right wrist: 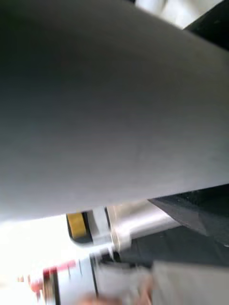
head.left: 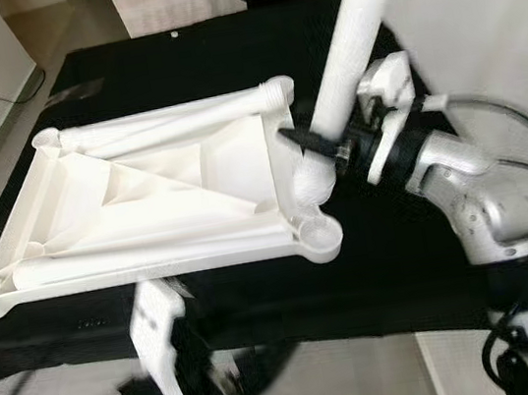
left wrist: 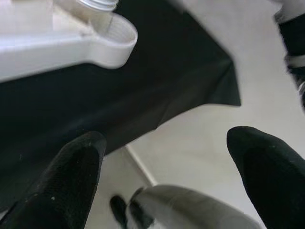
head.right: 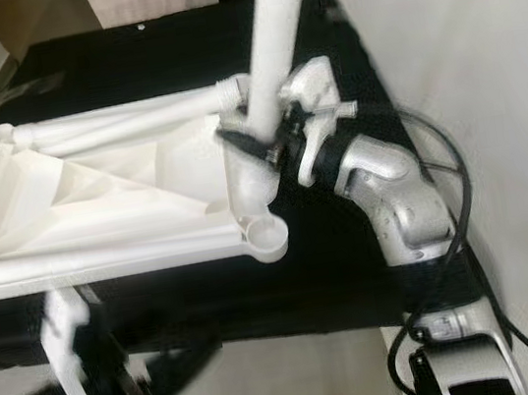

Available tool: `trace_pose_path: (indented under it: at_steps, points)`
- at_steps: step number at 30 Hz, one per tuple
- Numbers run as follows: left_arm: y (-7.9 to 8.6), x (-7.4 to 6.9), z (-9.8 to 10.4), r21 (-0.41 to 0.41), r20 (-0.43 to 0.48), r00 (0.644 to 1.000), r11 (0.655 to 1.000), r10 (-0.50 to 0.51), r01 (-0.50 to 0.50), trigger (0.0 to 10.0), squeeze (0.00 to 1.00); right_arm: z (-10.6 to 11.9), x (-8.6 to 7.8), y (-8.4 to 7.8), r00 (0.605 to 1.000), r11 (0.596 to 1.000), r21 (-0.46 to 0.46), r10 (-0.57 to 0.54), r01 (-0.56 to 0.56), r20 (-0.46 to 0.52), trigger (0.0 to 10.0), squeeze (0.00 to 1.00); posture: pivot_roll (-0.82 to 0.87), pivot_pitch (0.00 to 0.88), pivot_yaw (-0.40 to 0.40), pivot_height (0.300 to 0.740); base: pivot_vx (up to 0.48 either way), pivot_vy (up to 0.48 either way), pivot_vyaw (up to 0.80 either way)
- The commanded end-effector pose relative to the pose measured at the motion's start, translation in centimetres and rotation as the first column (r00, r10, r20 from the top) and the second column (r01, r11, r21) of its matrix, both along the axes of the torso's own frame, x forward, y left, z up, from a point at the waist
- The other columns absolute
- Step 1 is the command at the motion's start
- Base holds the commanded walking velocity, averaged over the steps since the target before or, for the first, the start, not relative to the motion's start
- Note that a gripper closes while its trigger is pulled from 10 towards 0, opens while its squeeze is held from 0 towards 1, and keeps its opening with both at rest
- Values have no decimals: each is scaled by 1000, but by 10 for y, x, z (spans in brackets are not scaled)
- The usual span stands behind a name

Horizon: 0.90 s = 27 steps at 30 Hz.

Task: Building children table

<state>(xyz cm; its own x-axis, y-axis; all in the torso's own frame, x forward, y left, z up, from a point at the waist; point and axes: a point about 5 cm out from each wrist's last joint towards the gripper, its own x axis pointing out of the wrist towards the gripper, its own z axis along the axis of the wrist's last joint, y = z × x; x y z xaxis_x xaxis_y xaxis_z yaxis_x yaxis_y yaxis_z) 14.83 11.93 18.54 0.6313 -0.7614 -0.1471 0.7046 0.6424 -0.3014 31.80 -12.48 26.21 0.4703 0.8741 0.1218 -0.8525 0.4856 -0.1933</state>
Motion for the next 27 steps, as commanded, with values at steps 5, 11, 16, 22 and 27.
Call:
trace_pose_path:
  at_steps: [5, 11, 16, 22, 27]
  points:
    - [-9, -11, -13, 127, 65, 997, 990, 52, -60, 10000, 0, 0, -16, 13, 966, 966, -52, 256, -255, 21, 10000, 0, 80, 297, 71, 740, 0, 0, 0]
    - [-13, -18, -12, 167, 143, 989, 984, 39, -63, 10000, 0, -1, -6, 9, 950, 946, -97, 312, -311, 3, 10000, 0, 99, 319, 73, 740, 0, 0, 0]
    - [-16, -24, -11, 172, 193, 980, 981, 52, -86, 10000, 0, 2, 2, 4, 943, 935, -126, 333, -330, 5, 10000, 0, 108, 336, 76, 740, 0, 0, 0]
    - [-20, -31, -9, 160, 223, 974, 985, 31, -68, 10000, 0, 12, 9, -5, 932, 922, -153, 362, -356, 15, 10000, 0, 114, 368, 81, 740, 0, 0, 0]
    - [-21, -34, -8, 154, 243, 970, 985, 34, -73, 10000, 0, 19, 8, -12, 914, 902, -177, 404, -395, 20, 10000, 0, 114, 378, 82, 740, 0, 0, 0]
